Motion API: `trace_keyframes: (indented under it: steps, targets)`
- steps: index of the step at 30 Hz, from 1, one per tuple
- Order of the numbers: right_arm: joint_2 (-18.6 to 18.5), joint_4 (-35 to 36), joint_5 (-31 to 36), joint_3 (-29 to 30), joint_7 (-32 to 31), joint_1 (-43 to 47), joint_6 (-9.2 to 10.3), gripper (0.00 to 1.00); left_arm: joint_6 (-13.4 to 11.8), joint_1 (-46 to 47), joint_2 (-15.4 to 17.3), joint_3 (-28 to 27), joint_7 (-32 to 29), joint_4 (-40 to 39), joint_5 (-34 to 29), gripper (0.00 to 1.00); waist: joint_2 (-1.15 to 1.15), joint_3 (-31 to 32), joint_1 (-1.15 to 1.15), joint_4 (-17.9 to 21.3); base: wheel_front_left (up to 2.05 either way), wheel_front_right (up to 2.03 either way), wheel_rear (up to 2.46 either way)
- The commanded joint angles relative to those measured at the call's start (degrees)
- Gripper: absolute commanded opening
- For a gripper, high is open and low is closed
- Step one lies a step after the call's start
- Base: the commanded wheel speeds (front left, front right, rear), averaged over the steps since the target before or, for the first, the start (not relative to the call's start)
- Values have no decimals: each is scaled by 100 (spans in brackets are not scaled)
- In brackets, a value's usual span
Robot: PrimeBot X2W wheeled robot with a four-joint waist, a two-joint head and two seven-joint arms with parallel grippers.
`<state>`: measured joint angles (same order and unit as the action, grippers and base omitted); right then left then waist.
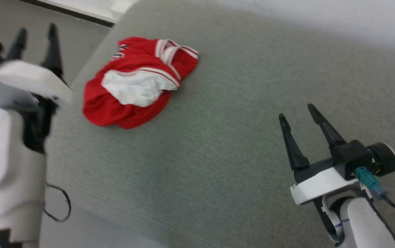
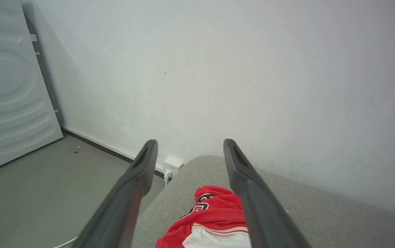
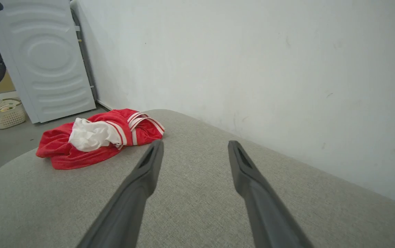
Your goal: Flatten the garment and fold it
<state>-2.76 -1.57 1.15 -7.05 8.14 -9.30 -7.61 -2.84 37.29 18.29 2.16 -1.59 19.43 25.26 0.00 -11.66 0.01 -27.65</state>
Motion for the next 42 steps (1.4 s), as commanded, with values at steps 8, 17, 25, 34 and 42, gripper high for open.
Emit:
trace_keyframes:
  steps: [8,17,25,34,42]
  targets:
    - [-11,-34,-64,16,249,-495,12,100,25,1157,671,-304,-1774,669,537,100,0,-1984,-1,2082,0,0,0]
    - [-11,-241,-266,-12,493,-686,12,100,-681,732,1050,-791,-3279,1052,993,100,0,-2250,-1,2587,0,0,0]
    - [-11,-392,-260,23,566,-685,12,100,-1068,-127,945,-800,-4505,665,1312,83,0,-1922,-1,2462,0,0,0]
    - [-11,-696,-430,18,614,-444,12,100,-866,-133,1480,-656,-2470,-94,262,0,0,-748,-1,2249,0,0,0]
    - [-11,-843,-554,240,635,62,12,100,-522,443,1536,-176,-588,-274,-489,0,0,236,-1,2295,0,0,0]
